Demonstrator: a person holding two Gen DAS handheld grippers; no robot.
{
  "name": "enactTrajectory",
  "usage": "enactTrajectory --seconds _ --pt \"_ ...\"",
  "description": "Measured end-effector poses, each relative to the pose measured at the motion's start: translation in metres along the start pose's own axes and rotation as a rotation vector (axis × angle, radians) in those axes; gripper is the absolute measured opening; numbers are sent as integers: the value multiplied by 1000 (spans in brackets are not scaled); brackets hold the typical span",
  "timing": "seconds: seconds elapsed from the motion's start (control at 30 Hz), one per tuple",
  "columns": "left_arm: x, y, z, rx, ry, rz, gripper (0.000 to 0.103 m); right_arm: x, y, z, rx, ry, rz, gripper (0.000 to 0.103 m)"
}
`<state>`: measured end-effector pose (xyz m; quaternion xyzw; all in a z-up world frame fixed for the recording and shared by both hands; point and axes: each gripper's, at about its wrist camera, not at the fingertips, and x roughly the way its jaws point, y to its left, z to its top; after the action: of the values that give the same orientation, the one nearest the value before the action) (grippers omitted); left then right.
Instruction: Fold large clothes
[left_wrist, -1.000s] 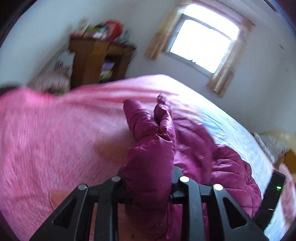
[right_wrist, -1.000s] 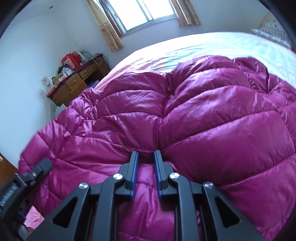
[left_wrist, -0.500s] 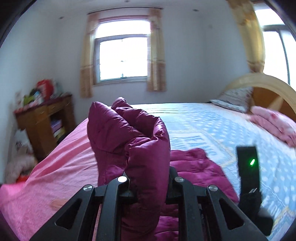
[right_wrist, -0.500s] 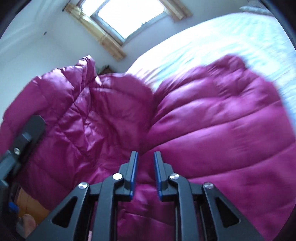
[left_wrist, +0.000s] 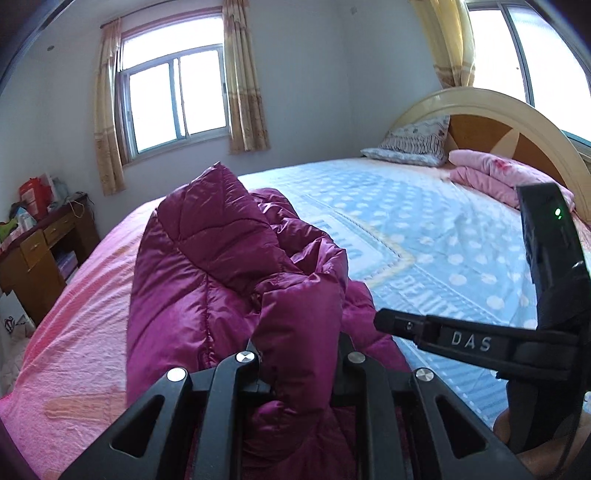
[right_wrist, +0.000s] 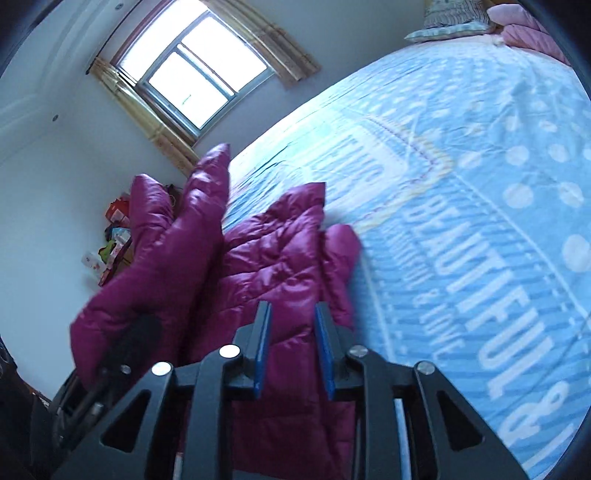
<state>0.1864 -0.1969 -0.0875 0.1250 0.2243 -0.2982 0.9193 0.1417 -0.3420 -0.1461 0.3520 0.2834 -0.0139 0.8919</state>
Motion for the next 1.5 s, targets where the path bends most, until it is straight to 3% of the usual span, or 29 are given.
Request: enactTrajectory --seconds 0.2,0.33,0.5,0.57,0.63,0.73,0.83,0.9,0.93,0.97,1.03,1.2,1.33,1.43,1.5 --pt "21 -11 -15 -13 70 -29 16 -6 -16 3 26 0 -12 35" --pt "27 -18 -29 1 88 -46 16 -8 -25 4 35 -11 -27 51" --pt "32 -13 -36 -28 102 -101 16 -11 -28 13 55 -34 -1 61" --pt "32 -9 -36 -45 105 -119 16 -9 -22 23 41 -44 25 78" --pt "32 -10 -37 -47 106 -124 16 -5 -10 38 0 -55 54 86" --pt "32 -13 -37 -35 107 -118 16 14 19 61 -116 -53 64 88" --pt "33 -15 -37 -36 105 -121 16 48 52 76 -264 28 84 88" --pt "33 -14 -36 -44 100 -129 16 73 70 78 -348 80 78 76" --pt "32 -13 -36 -50 97 -135 16 83 74 77 -376 114 76 46" --pt "31 -11 -36 -55 98 -141 16 98 78 76 -401 171 60 30" --pt "31 -10 -36 -63 99 -148 16 110 79 73 -413 219 37 17" --pt "12 -18 -29 -33 57 -196 16 72 66 83 -357 113 102 12" --pt "4 -38 -25 4 44 -239 16 66 41 82 -341 86 12 11" --pt "14 -49 -29 12 74 -259 16 75 15 82 -260 106 -14 11" --pt "16 -58 -31 49 87 -270 16 81 4 77 -271 116 -67 11"
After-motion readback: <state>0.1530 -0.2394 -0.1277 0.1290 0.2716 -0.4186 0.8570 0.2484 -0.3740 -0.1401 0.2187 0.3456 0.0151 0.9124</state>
